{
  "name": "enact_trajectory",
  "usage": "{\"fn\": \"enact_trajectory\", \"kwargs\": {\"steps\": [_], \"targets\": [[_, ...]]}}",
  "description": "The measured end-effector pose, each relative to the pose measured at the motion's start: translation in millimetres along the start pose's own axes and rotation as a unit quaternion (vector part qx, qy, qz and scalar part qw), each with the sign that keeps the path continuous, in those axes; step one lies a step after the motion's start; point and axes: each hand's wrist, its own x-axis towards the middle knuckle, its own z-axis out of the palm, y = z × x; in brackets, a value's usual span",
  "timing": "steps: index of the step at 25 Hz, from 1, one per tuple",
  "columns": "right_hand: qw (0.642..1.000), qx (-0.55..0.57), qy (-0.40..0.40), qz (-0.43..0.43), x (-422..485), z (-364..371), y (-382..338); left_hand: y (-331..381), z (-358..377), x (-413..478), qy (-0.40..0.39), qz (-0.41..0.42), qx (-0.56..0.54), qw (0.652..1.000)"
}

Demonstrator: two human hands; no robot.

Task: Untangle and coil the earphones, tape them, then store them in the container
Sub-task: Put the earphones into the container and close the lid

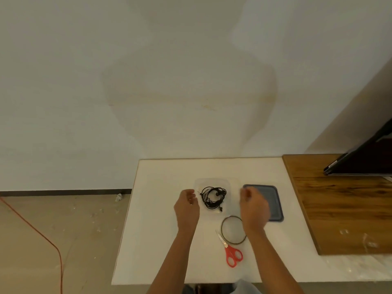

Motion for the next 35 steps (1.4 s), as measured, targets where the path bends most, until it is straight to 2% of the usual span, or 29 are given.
{"fn": "enact_trajectory", "kwargs": {"steps": [1,2,4,5,7,10,12,14,15,17,18,20,22,26,29,31,33,35], "targets": [[0.999,-0.032,0.032,0.031,7,-10,17,-4,-5,1,0.015,0.004,0.011,1.0],[0.992,-0.075,0.029,0.096,13,-17,33,-8,-8,1,0.004,-0.002,0.026,1.0],[0.963,-0.132,-0.034,0.232,16,-21,59,-15,-8,1,-0.065,-0.038,0.042,0.996],[0.954,-0.14,-0.059,0.259,14,-19,65,-17,-6,0,-0.093,-0.052,0.043,0.993],[0.953,-0.144,-0.07,0.258,11,-13,66,-18,-1,-5,-0.112,-0.063,0.031,0.991],[0.957,-0.102,-0.029,0.27,15,-15,54,-18,1,-7,-0.105,-0.066,0.015,0.992],[0.977,-0.031,0.022,0.208,20,-18,42,-17,0,-7,-0.105,-0.067,0.008,0.992],[0.998,0.016,0.055,0.027,17,-16,18,-15,-1,-7,-0.104,-0.063,0.005,0.993],[0.996,-0.002,0.052,-0.079,10,-11,5,-16,-1,-7,-0.105,-0.062,0.002,0.993],[0.963,-0.085,0.037,-0.253,-12,8,-17,-20,-1,-8,-0.106,-0.064,-0.013,0.992],[0.942,-0.122,0.021,-0.311,-24,22,-22,-22,0,-9,-0.104,-0.062,-0.023,0.992],[0.915,-0.164,-0.029,-0.368,-50,43,-26,-24,3,-12,-0.092,-0.048,-0.036,0.994],[0.91,-0.175,-0.103,-0.363,-63,51,-23,-24,3,-14,-0.077,-0.034,-0.038,0.996],[0.905,-0.221,-0.17,-0.322,-71,51,-14,-28,6,-11,-0.051,-0.044,-0.043,0.997],[0.913,-0.171,-0.139,-0.343,-61,44,-8,-24,13,-7,-0.037,-0.026,-0.014,0.999],[0.943,-0.129,-0.097,-0.291,-40,35,-11,-18,16,1,-0.018,-0.029,-0.003,0.999],[0.967,-0.142,-0.059,-0.205,-12,29,-13,-15,20,15,0.004,-0.04,0.004,0.999],[0.975,-0.168,-0.092,-0.116,8,32,-13,-14,28,25,0.001,-0.029,0.018,0.999]]}}
